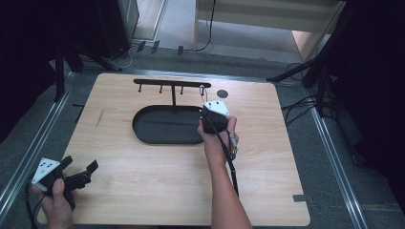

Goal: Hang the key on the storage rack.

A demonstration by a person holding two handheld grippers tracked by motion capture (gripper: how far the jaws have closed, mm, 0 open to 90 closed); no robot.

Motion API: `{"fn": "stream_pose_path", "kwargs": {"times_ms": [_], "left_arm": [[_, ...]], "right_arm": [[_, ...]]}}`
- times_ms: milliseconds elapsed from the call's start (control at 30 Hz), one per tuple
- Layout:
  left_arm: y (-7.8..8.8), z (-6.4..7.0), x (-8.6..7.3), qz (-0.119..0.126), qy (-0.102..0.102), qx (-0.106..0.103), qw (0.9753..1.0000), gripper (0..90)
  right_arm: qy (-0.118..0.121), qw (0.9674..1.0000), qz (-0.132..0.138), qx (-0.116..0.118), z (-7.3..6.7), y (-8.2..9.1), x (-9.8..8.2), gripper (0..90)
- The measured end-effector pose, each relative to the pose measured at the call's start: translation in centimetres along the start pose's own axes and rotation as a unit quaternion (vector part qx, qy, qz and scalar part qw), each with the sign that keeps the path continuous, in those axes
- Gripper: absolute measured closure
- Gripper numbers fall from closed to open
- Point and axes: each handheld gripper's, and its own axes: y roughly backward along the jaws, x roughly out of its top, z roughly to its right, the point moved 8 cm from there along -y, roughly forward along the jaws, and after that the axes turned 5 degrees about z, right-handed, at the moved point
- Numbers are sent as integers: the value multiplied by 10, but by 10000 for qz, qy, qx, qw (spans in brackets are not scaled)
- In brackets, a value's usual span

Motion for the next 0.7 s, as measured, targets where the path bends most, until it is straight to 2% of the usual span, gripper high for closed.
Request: {"fn": "stream_pose_path", "kwargs": {"times_ms": [267,367,500,533,600,700], "left_arm": [[0,0,0,-4,-11,3,10000,0],[0,0,0,-16,-22,10,10000,0],[0,0,0,-18,-23,4,10000,0],[0,0,0,-14,-25,5,10000,0],[0,0,0,-10,-24,-1,10000,0],[0,0,0,-7,-17,-2,10000,0]], "right_arm": [[15,9999,-137,-17,2,-10,-7,833],[-73,9998,-154,40,3,-12,-9,831],[-63,9999,-107,118,5,-13,-9,813],[-61,9998,-104,135,5,-13,-9,784],[-30,9998,27,186,6,-13,-9,664],[69,9997,120,224,8,-12,-9,572]]}}
